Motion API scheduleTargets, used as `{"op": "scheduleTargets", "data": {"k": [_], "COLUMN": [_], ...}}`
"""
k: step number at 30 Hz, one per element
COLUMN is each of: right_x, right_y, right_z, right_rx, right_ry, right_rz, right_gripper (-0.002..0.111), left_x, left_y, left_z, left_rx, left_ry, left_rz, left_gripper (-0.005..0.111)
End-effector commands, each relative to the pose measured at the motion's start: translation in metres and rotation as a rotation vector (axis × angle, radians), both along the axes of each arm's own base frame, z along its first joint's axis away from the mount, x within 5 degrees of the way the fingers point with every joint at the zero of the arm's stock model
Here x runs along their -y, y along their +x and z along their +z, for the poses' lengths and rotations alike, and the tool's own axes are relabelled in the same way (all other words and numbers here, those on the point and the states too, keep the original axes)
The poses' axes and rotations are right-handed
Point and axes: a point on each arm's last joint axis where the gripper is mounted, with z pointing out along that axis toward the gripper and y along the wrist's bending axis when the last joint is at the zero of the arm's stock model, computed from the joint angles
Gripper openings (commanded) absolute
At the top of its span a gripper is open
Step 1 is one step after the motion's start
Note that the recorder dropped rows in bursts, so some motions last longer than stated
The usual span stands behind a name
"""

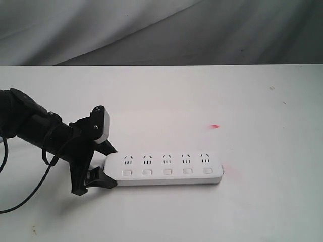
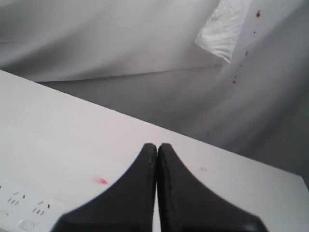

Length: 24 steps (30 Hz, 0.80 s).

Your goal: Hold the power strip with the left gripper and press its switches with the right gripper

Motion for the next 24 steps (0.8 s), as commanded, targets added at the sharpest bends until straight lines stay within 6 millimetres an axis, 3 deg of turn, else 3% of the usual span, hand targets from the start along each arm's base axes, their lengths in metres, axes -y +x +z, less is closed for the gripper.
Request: {"op": "scheduleTargets", "data": {"k": [1,12,24], "right_x": [0.010,0.018,0.017], "right_y": [0.002,-0.009,-0.012], "right_z": [-0.007,-0.044,-0.056], "right_rx": [-0.069,0.043,0.037], "right_ry": [0.054,0.185,0.187], "right_rz": [-0.119,-0.209,-0.207], "right_gripper": [0.000,0.000,0.000], "left_x": [0.000,0.000,0.000], "left_y": [-0.001,-0.001,-0.001], "left_z": [0.000,0.000,0.000], "left_rx": [-0.004,-0.003,-0.004], "left_ry": [-0.004,-0.003,-0.004], "left_rz": [-0.003,-0.004,-0.002], "left_gripper": [0.068,0.068,0.068]}}
